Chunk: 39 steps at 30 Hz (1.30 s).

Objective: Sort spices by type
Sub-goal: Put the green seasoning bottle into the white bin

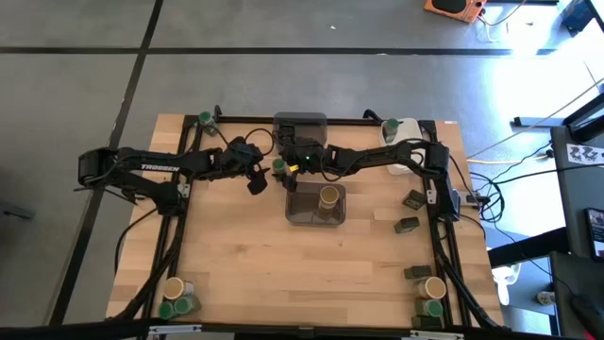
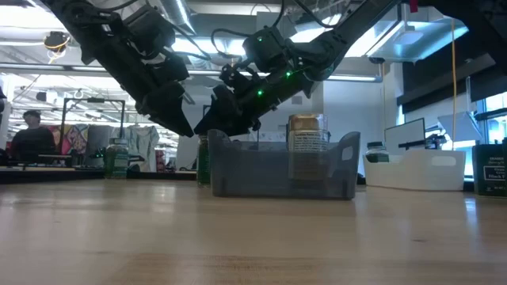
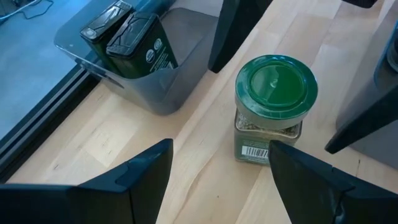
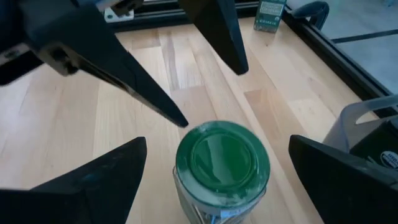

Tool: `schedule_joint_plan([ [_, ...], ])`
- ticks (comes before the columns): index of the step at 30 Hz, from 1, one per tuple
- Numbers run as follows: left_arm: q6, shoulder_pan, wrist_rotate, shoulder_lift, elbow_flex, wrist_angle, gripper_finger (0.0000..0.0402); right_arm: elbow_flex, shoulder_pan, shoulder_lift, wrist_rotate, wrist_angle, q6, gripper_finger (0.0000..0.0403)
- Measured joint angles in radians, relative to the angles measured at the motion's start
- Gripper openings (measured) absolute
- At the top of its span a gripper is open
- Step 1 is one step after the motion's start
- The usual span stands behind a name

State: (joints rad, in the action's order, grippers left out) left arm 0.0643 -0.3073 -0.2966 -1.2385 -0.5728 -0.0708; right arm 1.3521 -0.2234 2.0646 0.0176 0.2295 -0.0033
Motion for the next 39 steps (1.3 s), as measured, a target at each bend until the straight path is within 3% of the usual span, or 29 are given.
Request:
schedule_joint_plan([
  [6,0.000,0.000,0.000,0.000,0.000,0.000,0.0263,0.000,0.000,0.001,-0.009,0.001,0.000,0.0370],
  [20,0.000,0.000,0.000,0.000,0.000,0.001,0.0263,-0.001,0.000,0.020,-0.006,0.013,-0.052,0.0212],
  [26,0.000,0.000,0.000,0.000,0.000,0.001,0.0263,-0.002,0.000,0.006,-0.007,-0.002,-0.084,0.0209],
  [32,-0.005,0.000,0.000,0.000,0.000,0.000,0.0263,-0.002,0.000,-0.090,-0.001,-0.087,-0.105,0.0217],
  [39,-0.003,0.000,0.000,0.000,0.000,-0.014,0.0263,-0.002,0.000,-0.261,-0.116,-0.274,-0.178,0.0209],
])
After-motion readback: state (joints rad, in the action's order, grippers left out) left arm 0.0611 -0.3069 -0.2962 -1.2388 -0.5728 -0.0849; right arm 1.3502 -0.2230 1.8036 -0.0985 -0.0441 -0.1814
